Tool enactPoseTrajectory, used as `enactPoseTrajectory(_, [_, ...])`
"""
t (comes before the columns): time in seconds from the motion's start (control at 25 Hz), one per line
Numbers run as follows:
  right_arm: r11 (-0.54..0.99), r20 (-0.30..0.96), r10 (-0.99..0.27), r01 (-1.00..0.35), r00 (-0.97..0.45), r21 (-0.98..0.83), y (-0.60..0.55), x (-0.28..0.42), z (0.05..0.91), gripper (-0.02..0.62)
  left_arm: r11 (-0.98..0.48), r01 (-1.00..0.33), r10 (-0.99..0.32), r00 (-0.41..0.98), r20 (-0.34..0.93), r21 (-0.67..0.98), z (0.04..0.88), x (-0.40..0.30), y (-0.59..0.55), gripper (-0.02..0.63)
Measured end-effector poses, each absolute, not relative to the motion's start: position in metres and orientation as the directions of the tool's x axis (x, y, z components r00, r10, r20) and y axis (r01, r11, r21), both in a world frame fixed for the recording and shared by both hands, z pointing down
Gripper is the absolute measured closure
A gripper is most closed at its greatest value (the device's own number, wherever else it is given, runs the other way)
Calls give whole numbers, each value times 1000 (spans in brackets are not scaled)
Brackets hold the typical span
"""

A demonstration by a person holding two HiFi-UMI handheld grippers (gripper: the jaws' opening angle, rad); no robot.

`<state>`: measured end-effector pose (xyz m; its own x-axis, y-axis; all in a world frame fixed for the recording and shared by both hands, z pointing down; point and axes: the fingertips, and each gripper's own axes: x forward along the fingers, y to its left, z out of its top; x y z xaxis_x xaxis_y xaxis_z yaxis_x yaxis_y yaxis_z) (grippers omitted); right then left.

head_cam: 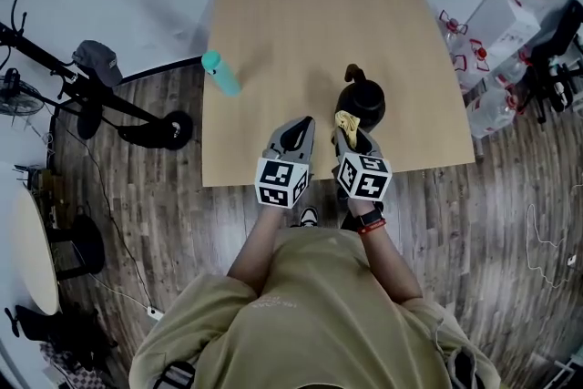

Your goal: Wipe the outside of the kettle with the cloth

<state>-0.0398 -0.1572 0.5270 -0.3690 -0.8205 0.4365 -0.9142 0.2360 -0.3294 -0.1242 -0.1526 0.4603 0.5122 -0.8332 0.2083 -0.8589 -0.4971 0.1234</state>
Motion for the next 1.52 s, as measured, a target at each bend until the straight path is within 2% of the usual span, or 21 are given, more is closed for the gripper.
enactPoseTrajectory(0.28, [217,473,-807,-923,-354,-318,-199,-69,542,449,-448,-886,-858,463,221,117,464,-157,-162,581])
enactPoseTrajectory(0.64, [94,523,-814,-945,-254,-312,-231,-81,555,448,-415,-901,-873,434,221,128,469,-180,-161,581])
enactPoseTrajectory(1.0, [-55,574,-809,-954,-130,-294,-232,-65,562,448,-413,-900,-873,436,218,141,473,-182,-155,581])
enactPoseTrajectory(1.52, [-11,567,-805,-950,-177,-313,-210,-51,570,445,-421,-896,-867,443,228,140,479,-168,-147,581])
